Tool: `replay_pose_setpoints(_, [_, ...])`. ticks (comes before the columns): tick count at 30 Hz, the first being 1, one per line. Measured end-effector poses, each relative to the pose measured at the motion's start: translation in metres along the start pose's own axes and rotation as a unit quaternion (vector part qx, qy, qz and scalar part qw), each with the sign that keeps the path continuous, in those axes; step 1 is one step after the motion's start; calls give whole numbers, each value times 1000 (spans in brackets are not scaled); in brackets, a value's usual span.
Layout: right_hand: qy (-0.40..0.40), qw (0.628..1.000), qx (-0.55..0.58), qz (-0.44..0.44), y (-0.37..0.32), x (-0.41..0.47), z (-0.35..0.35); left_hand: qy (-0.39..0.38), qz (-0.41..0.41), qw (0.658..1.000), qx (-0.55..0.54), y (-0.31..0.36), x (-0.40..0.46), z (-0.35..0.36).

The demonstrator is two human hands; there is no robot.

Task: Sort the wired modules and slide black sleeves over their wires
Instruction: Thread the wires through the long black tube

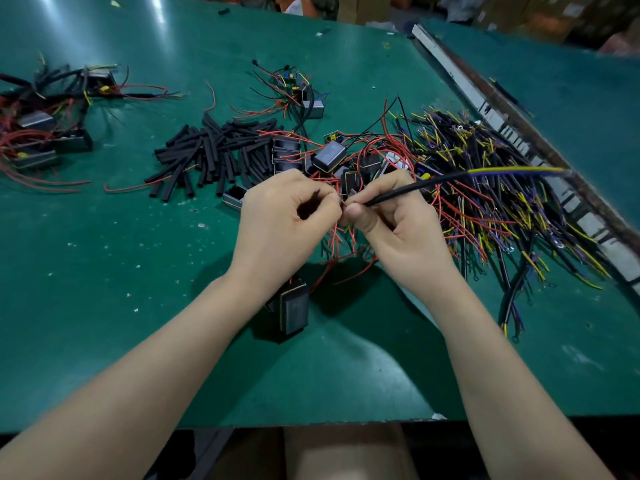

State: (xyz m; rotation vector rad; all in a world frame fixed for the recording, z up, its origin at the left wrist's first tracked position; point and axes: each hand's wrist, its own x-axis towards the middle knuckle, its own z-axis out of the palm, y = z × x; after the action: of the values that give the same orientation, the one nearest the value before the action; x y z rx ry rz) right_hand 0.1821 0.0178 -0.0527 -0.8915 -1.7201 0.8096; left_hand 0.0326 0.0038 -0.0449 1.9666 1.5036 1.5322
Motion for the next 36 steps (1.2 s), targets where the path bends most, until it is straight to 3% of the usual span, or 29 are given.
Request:
replay_pose_setpoints(6, [-26,996,-83,-29,3,0,-4,-59,40,995,71,-3,0,1])
replay_pose_setpoints(9, [-5,982,-174,-76,7,0,-7,-85,44,993,69,-5,0,2])
replay_pose_setpoints(13, [4,969,-215,-122,9,1,-10,-120,50,990,47,-5,2,2])
replay_pose_setpoints(17, [-11,997,-71,-39,4,4,-13,-200,53,978,-9,-6,5,-1])
replay_pose_setpoints(21, [-61,997,38,13,-2,5,-20,-242,20,962,-127,-4,7,-9])
replay_pose_setpoints(25, [-45,993,92,57,-4,6,-19,-222,-5,958,-181,-3,6,-7])
replay_pose_setpoints(29, [4,990,121,75,-2,6,-11,-147,-60,961,-226,-5,6,-4])
replay_pose_setpoints(32, [-5,992,110,61,-2,6,-6,-93,-67,977,-181,-7,7,-2])
replay_pose_setpoints(36, [2,991,122,49,-3,6,-4,-65,-11,994,-83,-9,5,-1])
